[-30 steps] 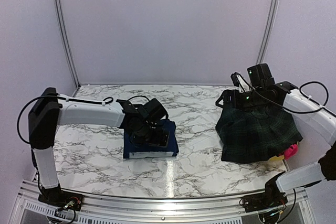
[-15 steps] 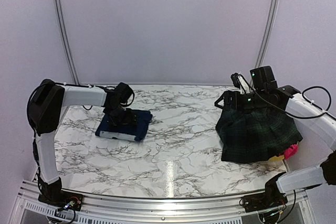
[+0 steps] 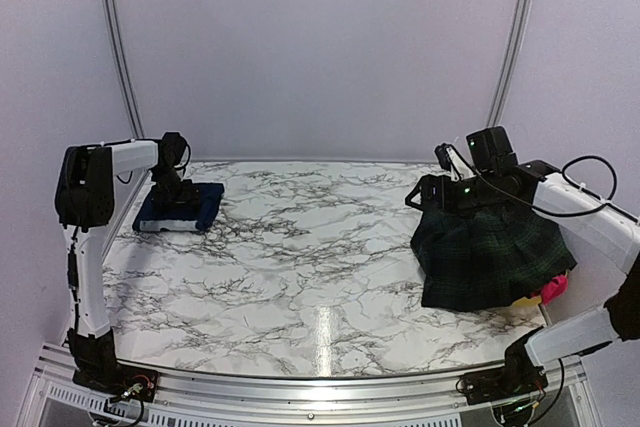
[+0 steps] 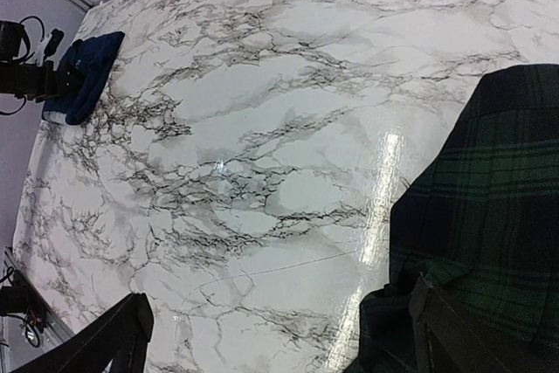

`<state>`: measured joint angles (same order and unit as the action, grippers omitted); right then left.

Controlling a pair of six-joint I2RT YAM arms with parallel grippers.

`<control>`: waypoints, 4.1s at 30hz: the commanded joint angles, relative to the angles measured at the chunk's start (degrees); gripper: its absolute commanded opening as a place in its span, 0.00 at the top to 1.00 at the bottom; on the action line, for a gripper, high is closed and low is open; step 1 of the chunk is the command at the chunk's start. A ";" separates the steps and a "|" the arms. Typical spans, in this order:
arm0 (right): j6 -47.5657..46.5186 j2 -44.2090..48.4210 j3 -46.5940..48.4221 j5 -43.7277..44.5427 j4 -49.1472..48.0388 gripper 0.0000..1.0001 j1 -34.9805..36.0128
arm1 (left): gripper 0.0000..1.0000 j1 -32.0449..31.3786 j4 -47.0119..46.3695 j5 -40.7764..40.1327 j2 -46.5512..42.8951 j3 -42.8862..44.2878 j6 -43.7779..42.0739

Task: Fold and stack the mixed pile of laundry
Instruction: Move the square folded T-shirt to the corner of the board, then adjust the crumpled skirt in the bin.

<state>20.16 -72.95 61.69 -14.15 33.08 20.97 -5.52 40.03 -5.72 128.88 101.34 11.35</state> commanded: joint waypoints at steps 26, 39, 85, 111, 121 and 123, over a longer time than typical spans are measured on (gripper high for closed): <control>-2.56 -2.15 4.10 -5.82 -0.84 0.01 -3.61 | 0.02 -8.04 -5.37 -1.40 -14.00 -26.13 12.16; -1.67 -0.80 4.08 -7.09 0.76 0.02 -8.75 | 0.04 -0.15 -2.12 -0.37 -1.18 -7.32 1.45; -11.61 -14.29 38.11 8.53 21.27 1.00 -13.94 | 0.04 -5.58 0.22 2.35 -8.45 -7.83 7.94; -18.61 -10.05 17.42 22.87 21.63 1.00 -14.29 | 0.07 1.92 -0.82 2.02 0.82 -3.90 5.95; -16.88 -9.94 15.42 20.53 21.69 0.28 -15.00 | 0.07 3.80 -1.10 0.41 1.69 -4.68 4.37; -16.05 -9.64 17.55 20.07 23.16 0.26 -14.95 | 0.07 4.34 -1.05 0.52 1.73 -4.66 4.09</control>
<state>2.90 -85.10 73.80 5.52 57.14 5.82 -3.70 37.45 -4.19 128.20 98.50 16.23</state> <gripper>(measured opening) 0.727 0.927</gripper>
